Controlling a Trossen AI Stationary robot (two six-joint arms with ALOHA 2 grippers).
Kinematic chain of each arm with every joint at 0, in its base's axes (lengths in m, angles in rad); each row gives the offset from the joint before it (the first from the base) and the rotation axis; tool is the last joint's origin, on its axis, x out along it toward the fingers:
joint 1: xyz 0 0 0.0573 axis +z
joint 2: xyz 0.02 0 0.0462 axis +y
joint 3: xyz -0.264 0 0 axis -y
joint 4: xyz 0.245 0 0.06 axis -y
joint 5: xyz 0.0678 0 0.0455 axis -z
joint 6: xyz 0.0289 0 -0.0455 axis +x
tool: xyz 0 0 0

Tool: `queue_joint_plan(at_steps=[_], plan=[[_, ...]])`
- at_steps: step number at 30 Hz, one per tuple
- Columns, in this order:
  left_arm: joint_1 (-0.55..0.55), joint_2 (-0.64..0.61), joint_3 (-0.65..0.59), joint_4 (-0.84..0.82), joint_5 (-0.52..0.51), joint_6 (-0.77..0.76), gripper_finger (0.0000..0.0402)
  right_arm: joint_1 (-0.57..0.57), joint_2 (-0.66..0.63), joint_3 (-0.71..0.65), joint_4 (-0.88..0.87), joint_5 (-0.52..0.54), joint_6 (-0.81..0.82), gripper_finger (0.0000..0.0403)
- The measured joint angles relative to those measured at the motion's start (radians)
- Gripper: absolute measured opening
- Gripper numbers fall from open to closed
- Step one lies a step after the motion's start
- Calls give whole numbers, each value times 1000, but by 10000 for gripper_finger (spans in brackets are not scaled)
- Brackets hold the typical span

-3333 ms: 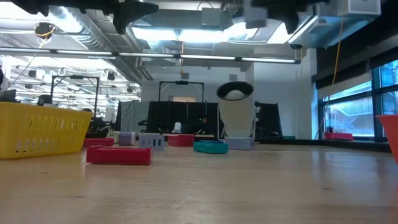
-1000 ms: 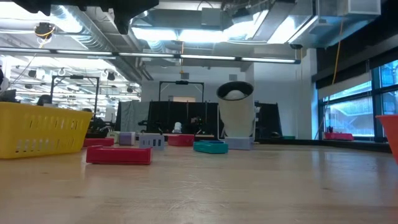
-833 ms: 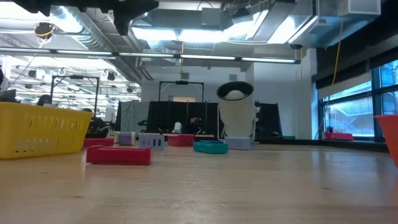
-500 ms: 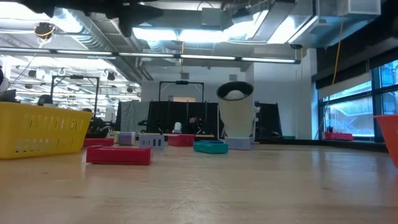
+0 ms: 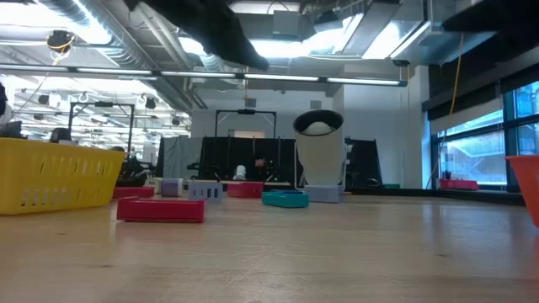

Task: Pick & Place Office items
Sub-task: Put the light blue digital timer into the yellow bin

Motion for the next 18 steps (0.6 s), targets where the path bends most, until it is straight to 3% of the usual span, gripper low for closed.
queue_joint_plan(at_steps=[10, 18], plan=[[82, 227, 129, -56, 139, 133, 227, -61, 22, -83, 3, 6, 138, 226], [119, 338, 242, -62, 249, 191, 235, -60, 22, -100, 8, -8, 149, 226]])
